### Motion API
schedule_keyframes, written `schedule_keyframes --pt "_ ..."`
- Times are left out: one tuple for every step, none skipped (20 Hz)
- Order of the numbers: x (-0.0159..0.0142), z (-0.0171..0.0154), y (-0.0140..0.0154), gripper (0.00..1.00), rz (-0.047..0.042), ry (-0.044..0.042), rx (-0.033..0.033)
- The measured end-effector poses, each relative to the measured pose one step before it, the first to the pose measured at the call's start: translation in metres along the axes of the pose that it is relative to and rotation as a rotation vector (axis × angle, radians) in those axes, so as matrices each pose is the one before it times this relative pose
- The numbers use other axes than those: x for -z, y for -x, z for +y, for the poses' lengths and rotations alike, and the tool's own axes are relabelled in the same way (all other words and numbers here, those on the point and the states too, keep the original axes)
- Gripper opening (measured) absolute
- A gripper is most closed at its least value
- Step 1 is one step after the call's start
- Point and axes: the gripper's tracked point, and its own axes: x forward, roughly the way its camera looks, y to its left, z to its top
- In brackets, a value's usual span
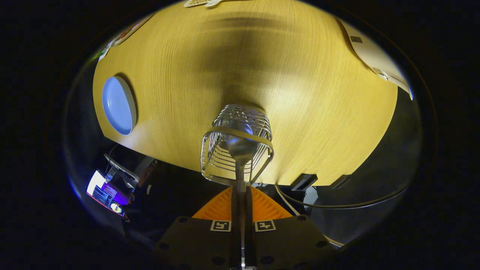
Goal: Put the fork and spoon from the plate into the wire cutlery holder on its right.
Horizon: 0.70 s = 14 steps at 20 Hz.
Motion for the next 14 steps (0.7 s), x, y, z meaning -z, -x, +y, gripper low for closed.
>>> schedule_keyframes --pt "-0.00557 0.00026 -0.00115 0.08 0.00338 -0.0074 -0.00184" --pt "-0.00469 0.00121 -0.00132 0.08 0.00504 -0.00453 -0.00278" --pt "0.00017 0.00084 -0.00295 0.08 0.0103 -0.00378 -0.00137" --pt "0.00168 -0.00056 0.00028 0.08 0.02282 0.00736 -0.0007" --pt "-0.00081 0.00017 -0.00091 0.1 0.00824 0.00852 -0.00072" --pt "-0.00398 0.0004 0.00023 0.1 -0.01052 0.00296 -0.0018" --pt "-0.00425 0.00161 -0.00157 0.11 -0.01396 -0.00124 -0.00596" --pt "-0.00145 0.00035 0.00037 0.11 -0.00703 0.00389 -0.00621" --pt "-0.0005 0.00005 -0.0001 0.11 -0.00939 0.00221 -0.00472" --pt "-0.00072 0.00024 0.00013 0.11 -0.012 -0.00094 -0.00617" --pt "-0.00206 0.00239 0.00139 0.13 -0.02067 -0.00143 -0.01293" --pt "0.00015 -0.00082 0.00148 0.14 -0.02088 0.00906 -0.00489" --pt "0.00038 -0.00002 0.00138 0.16 -0.02339 0.00745 -0.00707" --pt "-0.00022 0.00232 0.00322 0.18 -0.02728 0.00757 -0.01588"
